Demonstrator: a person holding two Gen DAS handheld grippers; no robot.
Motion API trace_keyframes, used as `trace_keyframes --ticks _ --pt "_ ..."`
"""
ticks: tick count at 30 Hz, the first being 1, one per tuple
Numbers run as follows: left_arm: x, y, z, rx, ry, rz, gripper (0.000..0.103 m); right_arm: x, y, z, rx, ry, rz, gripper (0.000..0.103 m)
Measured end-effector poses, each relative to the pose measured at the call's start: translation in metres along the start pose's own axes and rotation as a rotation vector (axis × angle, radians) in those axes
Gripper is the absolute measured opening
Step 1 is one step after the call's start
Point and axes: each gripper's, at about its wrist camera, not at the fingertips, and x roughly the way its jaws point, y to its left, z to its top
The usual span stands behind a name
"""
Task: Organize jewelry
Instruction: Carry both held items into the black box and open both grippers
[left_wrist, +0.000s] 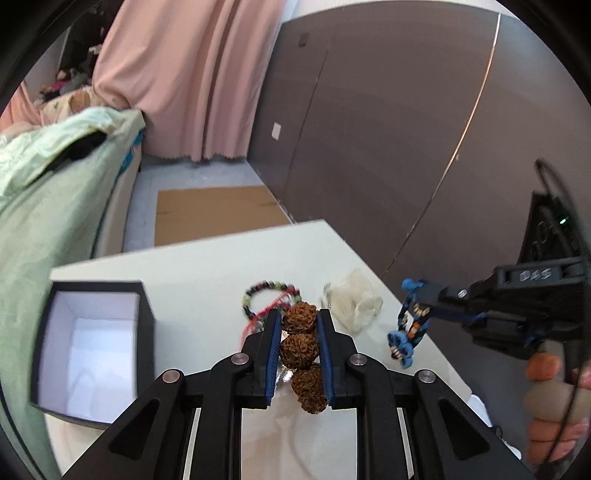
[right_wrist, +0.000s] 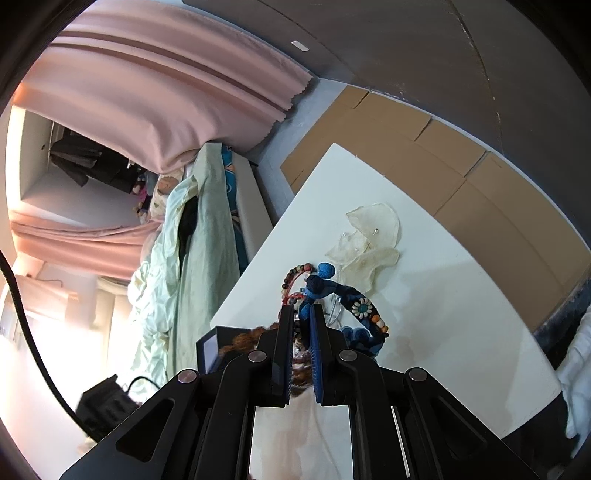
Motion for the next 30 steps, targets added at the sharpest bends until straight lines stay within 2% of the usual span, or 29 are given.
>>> trace_keyframes --ticks 4,12,25,30 --pt "-0.025 0.002 0.005 0.023 -0.05 0.005 0.02 0.002 0.004 -0.004 -0.015 0.007 -0.002 0.01" --pt "-0.065 0.018 0.016 -0.019 -0.132 0.011 0.02 0.004 0.009 -0.011 -0.038 0.009 0.005 0.01" --pt "-0.123 0.024 0.037 -0.048 -0.253 -0.051 0.02 0.006 0.028 -0.02 -0.098 0.005 0.019 0.01" --pt "-0.138 0.023 0.046 -0.041 -0.297 -0.051 0.02 0.012 0.036 -0.022 -0.105 0.014 0.036 0.01"
